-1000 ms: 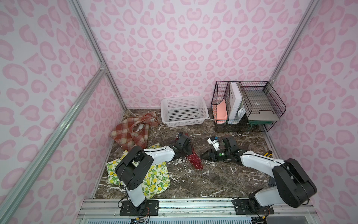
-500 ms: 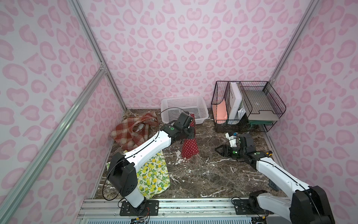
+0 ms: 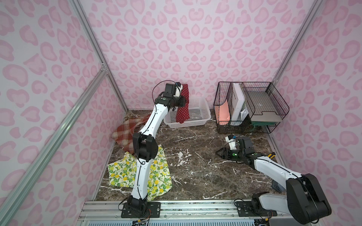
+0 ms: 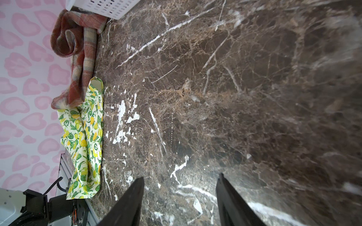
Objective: Roll up the skirts
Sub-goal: Place the skirt in the basket.
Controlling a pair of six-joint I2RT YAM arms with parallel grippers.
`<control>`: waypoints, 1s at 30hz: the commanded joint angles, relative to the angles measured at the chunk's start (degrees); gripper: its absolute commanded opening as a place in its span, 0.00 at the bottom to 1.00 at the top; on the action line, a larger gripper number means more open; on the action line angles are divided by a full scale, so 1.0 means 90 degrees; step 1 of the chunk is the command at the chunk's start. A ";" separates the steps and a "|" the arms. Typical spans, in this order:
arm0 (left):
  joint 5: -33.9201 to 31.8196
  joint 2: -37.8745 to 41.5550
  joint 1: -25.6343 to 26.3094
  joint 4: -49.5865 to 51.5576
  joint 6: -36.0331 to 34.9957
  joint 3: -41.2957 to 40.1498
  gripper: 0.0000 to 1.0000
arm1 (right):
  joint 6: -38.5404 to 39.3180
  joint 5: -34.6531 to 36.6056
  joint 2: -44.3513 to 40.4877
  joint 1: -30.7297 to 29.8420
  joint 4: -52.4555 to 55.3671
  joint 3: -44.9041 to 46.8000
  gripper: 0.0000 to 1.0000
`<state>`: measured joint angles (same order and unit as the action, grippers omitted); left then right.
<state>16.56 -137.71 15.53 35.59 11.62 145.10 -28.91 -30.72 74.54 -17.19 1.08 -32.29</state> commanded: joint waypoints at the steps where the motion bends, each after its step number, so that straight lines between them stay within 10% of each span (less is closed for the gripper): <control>1: 0.0839 -0.0634 -0.0317 -0.0327 -0.0067 0.0738 0.00 | 0.0024 -0.0110 0.0188 -0.0006 -0.0478 0.0059 0.63; 20: -0.0808 -0.1424 -0.0681 0.2032 -0.0981 0.0367 0.00 | 0.0087 -0.0182 0.1045 -0.0012 -0.0832 -0.0035 0.60; 30: -0.2165 -0.1719 -0.0577 0.2366 -0.0211 0.0098 0.00 | 0.0046 -0.0247 0.1061 -0.0012 -0.0910 0.0004 0.59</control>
<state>0.78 -151.61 10.15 52.95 5.54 146.43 -28.51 -32.27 84.03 -17.23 -6.02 -32.32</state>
